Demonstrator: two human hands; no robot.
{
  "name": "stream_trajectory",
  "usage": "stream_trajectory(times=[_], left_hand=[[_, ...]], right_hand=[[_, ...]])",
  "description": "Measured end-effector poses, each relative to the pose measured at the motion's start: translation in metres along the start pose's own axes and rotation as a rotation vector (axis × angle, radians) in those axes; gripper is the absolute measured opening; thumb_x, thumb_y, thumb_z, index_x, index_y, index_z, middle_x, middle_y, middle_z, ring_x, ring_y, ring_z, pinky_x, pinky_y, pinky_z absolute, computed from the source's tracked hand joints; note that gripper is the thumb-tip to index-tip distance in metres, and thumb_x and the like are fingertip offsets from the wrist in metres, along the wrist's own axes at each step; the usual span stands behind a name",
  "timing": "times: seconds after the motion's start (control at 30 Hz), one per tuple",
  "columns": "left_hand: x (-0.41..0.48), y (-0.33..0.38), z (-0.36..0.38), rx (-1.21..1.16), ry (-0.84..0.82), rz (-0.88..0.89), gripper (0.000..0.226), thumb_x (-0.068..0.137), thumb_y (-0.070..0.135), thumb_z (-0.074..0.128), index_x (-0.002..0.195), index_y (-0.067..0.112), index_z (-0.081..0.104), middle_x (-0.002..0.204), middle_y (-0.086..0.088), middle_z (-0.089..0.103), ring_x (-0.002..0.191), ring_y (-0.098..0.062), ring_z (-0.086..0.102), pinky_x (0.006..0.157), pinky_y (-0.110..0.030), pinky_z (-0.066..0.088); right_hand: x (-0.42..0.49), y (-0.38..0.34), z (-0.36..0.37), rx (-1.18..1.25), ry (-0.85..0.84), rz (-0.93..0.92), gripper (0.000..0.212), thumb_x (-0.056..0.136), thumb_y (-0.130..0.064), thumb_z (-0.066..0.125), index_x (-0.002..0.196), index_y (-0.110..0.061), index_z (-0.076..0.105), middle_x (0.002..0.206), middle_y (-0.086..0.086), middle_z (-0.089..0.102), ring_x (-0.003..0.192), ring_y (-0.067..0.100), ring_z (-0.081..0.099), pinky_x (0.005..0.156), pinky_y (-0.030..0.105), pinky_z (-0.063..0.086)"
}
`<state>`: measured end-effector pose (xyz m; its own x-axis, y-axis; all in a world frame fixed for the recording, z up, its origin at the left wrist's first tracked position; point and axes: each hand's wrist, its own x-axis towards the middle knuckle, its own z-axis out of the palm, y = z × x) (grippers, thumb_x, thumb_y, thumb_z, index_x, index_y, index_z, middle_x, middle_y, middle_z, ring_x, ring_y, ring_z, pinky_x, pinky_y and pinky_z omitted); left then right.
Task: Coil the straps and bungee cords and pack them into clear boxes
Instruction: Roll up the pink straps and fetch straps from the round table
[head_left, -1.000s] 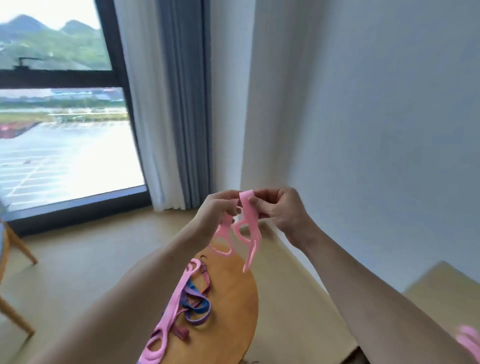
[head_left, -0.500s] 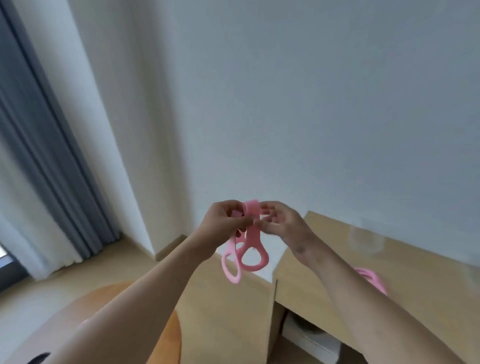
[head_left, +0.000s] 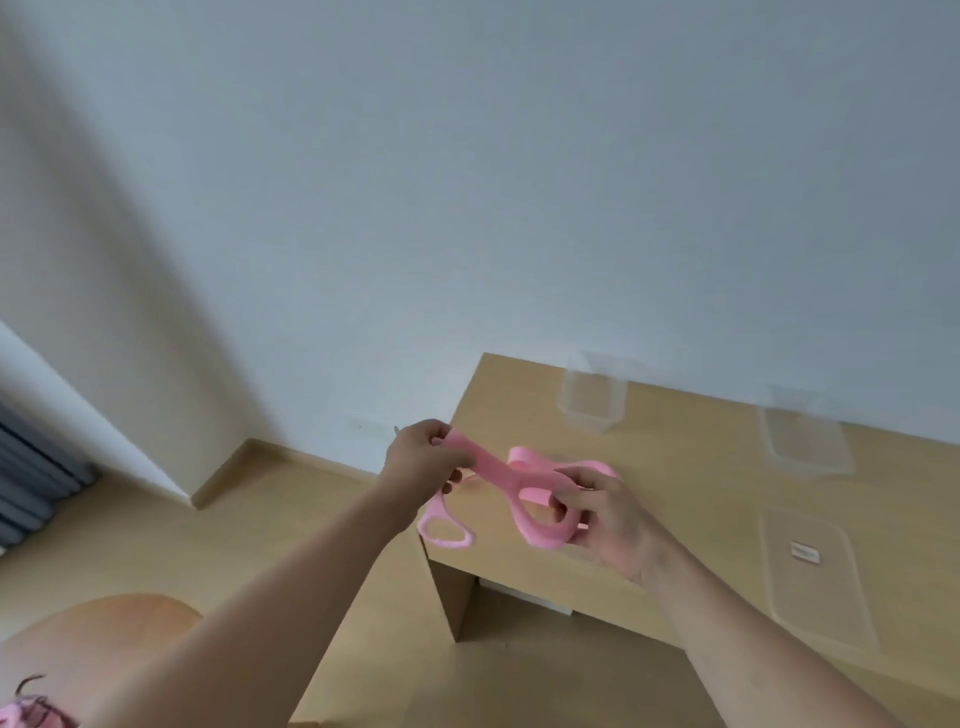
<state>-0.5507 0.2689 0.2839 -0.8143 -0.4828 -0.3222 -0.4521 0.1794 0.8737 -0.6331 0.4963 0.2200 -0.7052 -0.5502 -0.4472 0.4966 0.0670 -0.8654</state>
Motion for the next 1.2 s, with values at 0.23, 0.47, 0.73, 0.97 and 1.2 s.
stream_trajectory(times=[0.23,0.47,0.73,0.97,1.2], left_hand=[[0.029,0.033,0.037,0.258,0.011,0.030,0.034,0.096,0.031,0.064,0.127,0.019,0.063,0.094,0.000,0.075,0.075,-0.018,0.069,0.069,-0.030,0.054],[0.042,0.084,0.067,0.285,-0.185,0.174,0.045,0.096,0.000,0.060,0.140,0.012,0.056,0.107,0.005,0.078,0.097,-0.011,0.074,0.091,-0.028,0.057],[0.038,0.138,0.124,0.661,-0.253,0.443,0.023,0.074,0.035,0.089,0.094,0.032,0.079,0.082,0.013,0.074,0.084,-0.005,0.066,0.079,-0.030,0.055],[0.028,0.162,0.176,0.370,-0.306,0.446,0.018,0.080,0.026,0.087,0.095,0.024,0.077,0.095,0.011,0.077,0.093,-0.008,0.071,0.076,-0.021,0.052],[0.033,0.151,0.221,-0.008,-0.363,0.268,0.021,0.083,0.004,0.082,0.098,0.007,0.067,0.087,-0.010,0.071,0.084,-0.029,0.075,0.075,-0.041,0.065]], right_hand=[[0.042,0.001,-0.044,-0.306,0.303,0.019,0.024,0.088,-0.002,0.063,0.092,-0.019,0.079,0.085,0.001,0.076,0.082,0.022,0.070,0.077,0.038,0.059],[0.045,-0.024,-0.059,-0.511,0.362,-0.040,0.018,0.086,-0.022,0.067,0.101,-0.030,0.071,0.103,-0.012,0.068,0.086,0.004,0.065,0.077,0.021,0.050],[0.030,-0.065,-0.090,-0.308,0.048,-0.215,0.060,0.061,-0.028,0.074,0.121,-0.037,0.066,0.127,-0.014,0.063,0.118,-0.002,0.054,0.088,0.016,0.042],[-0.005,-0.055,-0.123,-0.266,0.065,-0.241,0.018,0.081,-0.018,0.077,0.096,-0.012,0.070,0.101,0.005,0.074,0.095,0.014,0.068,0.084,0.026,0.049],[-0.054,-0.023,-0.167,0.032,0.359,-0.169,0.018,0.079,0.000,0.077,0.095,-0.007,0.073,0.075,0.006,0.060,0.074,0.022,0.064,0.080,0.041,0.061]])
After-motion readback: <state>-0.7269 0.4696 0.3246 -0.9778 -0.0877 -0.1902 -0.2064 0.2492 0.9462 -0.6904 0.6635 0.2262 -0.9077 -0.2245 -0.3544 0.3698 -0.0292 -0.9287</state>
